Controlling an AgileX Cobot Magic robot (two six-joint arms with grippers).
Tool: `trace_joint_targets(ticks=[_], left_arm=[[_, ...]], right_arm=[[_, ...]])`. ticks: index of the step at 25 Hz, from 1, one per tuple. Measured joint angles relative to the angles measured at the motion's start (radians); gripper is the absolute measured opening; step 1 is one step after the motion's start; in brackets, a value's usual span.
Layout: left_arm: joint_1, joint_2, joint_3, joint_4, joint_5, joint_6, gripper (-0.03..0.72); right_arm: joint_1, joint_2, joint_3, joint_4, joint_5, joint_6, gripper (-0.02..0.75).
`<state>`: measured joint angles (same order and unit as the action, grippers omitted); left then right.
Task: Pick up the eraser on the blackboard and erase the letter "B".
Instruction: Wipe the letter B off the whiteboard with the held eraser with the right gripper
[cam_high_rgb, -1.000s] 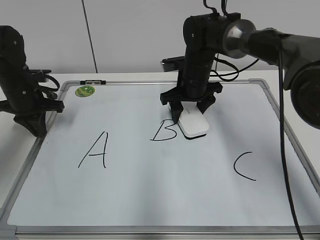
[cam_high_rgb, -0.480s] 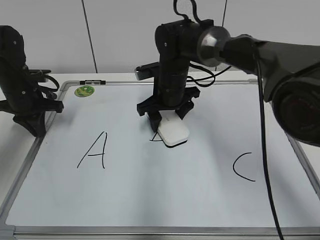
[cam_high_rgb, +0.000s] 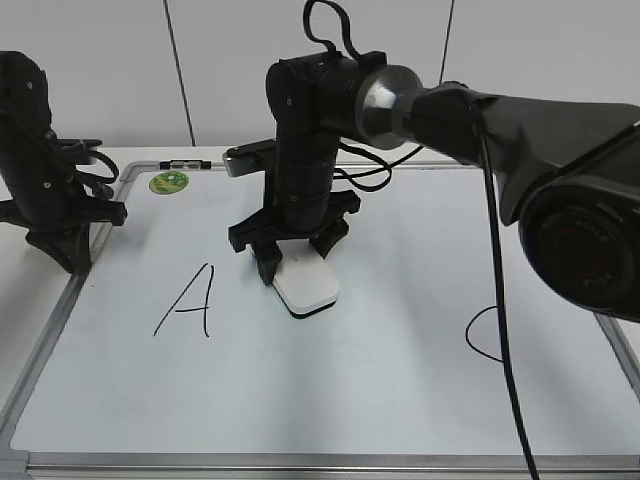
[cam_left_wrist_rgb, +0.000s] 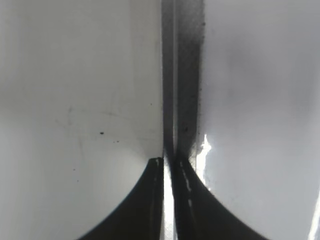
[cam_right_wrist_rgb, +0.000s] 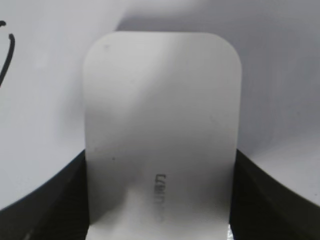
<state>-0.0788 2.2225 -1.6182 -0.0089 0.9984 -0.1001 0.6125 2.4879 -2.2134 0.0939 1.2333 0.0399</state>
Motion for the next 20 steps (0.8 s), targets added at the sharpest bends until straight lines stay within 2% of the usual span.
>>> trace_joint_targets(ticks=[8, 20], left_arm=[[0.0, 0.0, 0.0, 0.0, 0.0, 0.0, 0.029], [0.0, 0.0, 0.0, 0.009, 0.0, 0.0, 0.029]], right_arm=[[0.012, 0.0, 0.0, -0.084, -0.005, 0.063, 0.522], [0.008, 0.002, 0.0, -0.104, -0.005, 0.089, 0.522]])
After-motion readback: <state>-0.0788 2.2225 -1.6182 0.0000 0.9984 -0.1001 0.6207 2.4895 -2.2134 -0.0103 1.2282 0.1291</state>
